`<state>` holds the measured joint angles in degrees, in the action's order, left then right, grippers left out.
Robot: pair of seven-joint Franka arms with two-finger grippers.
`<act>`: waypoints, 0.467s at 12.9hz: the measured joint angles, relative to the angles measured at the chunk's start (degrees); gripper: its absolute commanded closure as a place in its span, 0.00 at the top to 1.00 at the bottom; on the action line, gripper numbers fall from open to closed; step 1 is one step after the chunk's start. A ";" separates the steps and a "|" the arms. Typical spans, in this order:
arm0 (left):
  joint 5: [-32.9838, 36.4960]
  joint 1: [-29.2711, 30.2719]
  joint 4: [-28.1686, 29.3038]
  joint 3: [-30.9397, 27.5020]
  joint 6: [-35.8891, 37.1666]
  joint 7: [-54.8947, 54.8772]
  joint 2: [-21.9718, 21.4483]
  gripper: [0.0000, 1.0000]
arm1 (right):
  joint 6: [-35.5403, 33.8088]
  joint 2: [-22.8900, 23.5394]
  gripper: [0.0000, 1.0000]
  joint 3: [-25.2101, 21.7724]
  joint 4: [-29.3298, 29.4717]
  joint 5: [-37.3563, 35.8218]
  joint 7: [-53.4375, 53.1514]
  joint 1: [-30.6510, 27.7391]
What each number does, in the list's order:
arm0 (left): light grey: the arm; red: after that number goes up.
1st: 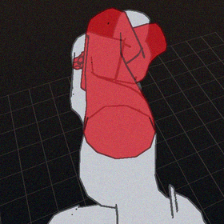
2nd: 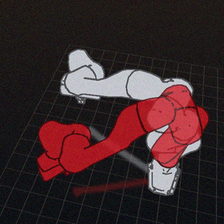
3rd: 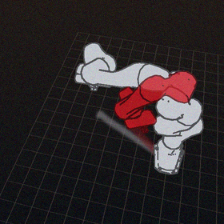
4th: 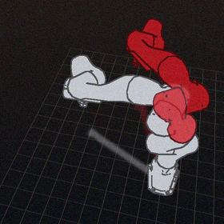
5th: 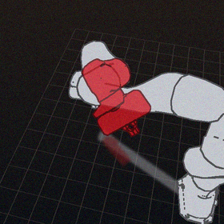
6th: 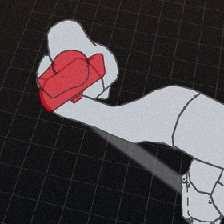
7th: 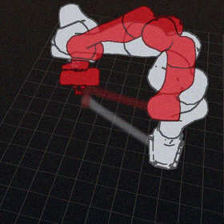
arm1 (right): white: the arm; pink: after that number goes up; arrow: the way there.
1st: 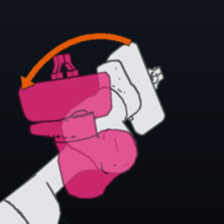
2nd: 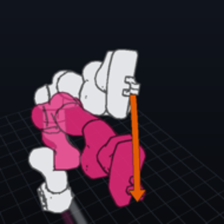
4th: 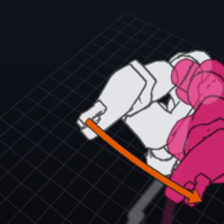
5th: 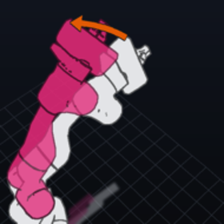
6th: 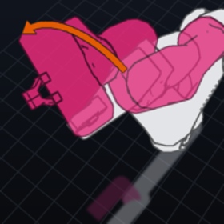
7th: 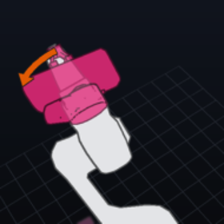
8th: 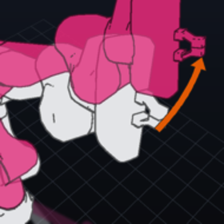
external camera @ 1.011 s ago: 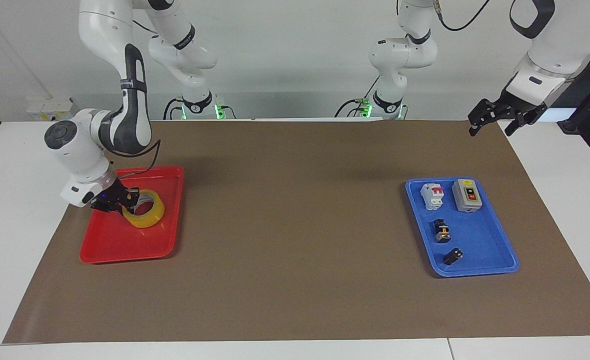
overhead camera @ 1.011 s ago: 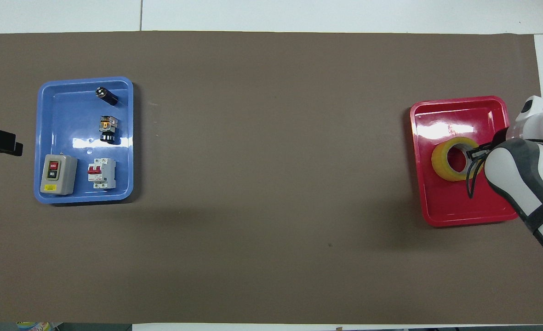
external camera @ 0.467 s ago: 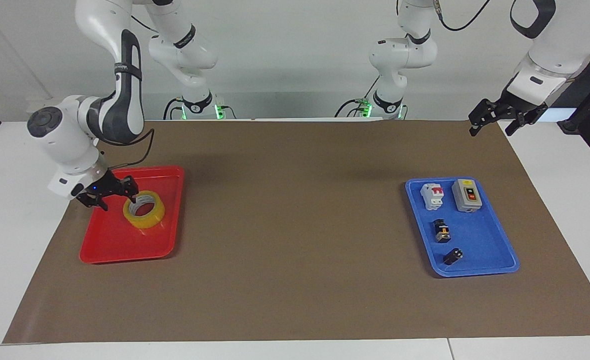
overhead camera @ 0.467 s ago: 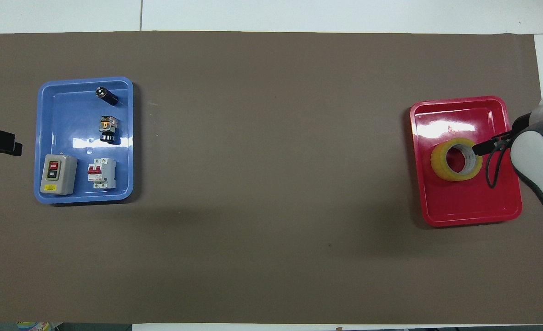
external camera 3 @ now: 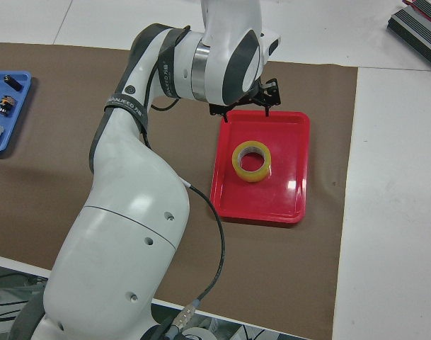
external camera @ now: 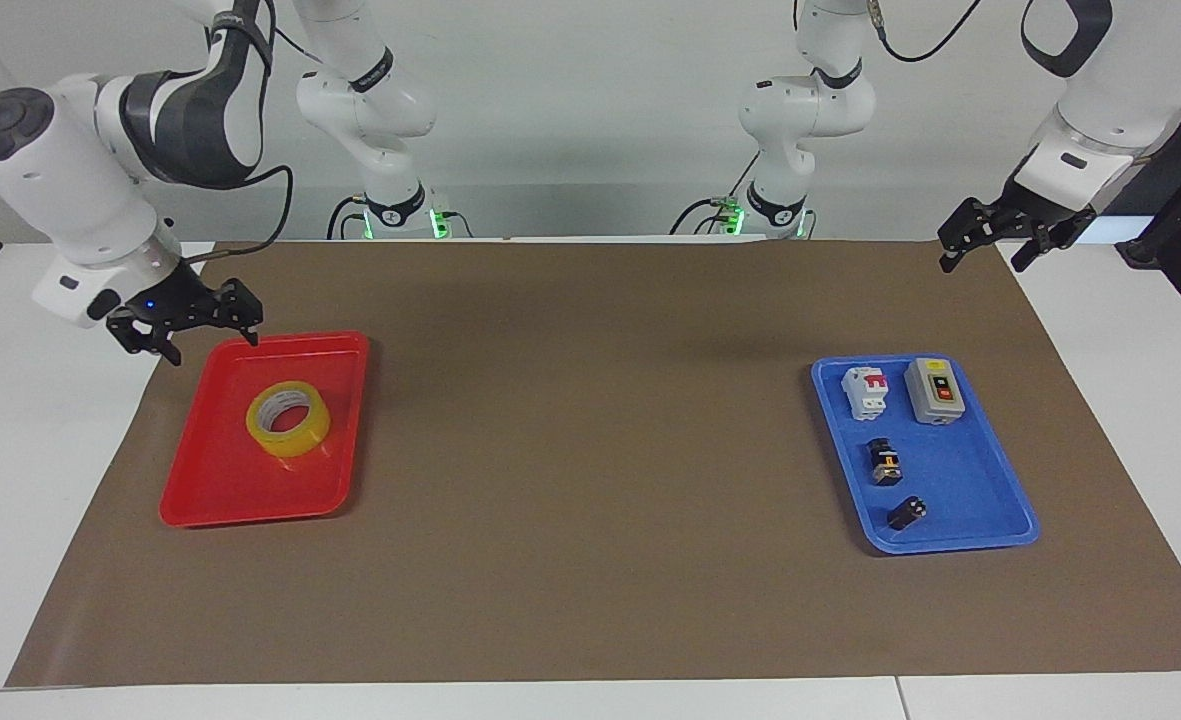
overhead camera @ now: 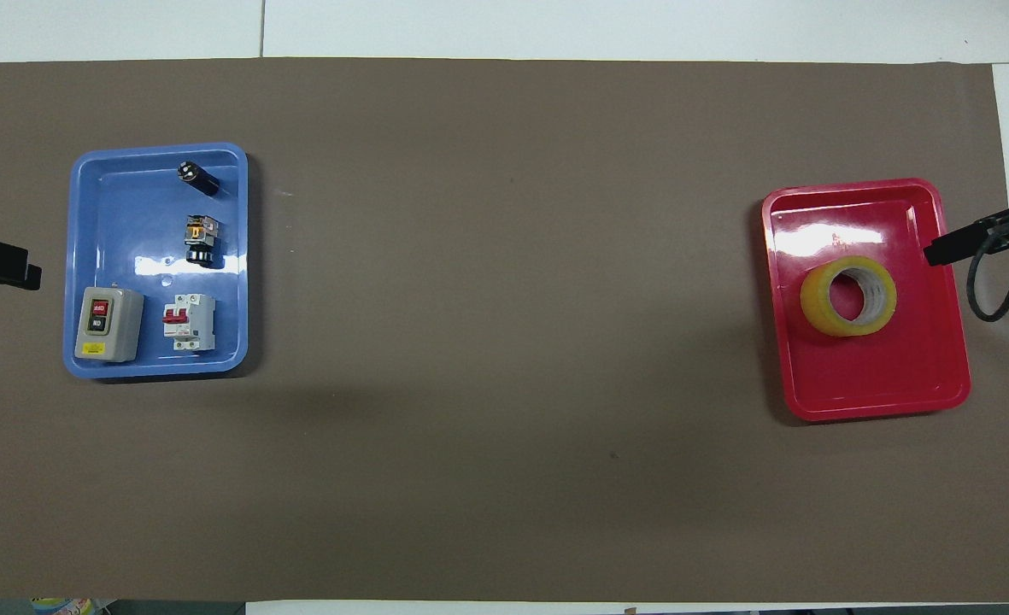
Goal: Place and move tape with both arms
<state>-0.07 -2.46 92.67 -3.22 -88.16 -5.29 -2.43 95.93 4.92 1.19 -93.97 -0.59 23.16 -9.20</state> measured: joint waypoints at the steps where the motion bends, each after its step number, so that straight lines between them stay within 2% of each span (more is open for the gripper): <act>1: 0.00 0.00 0.00 0.00 0.00 0.00 0.00 1.00 | -2.87 -0.35 1.00 0.04 2.56 0.01 -1.04 0.08; 3: 0.00 0.00 0.00 0.00 0.00 0.00 0.00 1.00 | -8.07 -2.12 1.00 0.05 5.81 0.02 -5.22 0.09; 6: 0.00 0.00 0.00 0.00 0.00 0.00 0.00 1.00 | -12.72 -5.03 1.00 0.07 5.10 -0.04 -8.39 1.25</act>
<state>-0.06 -2.46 92.67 -3.22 -88.16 -5.29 -2.43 83.21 -0.10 1.26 -88.87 -0.62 14.77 -7.95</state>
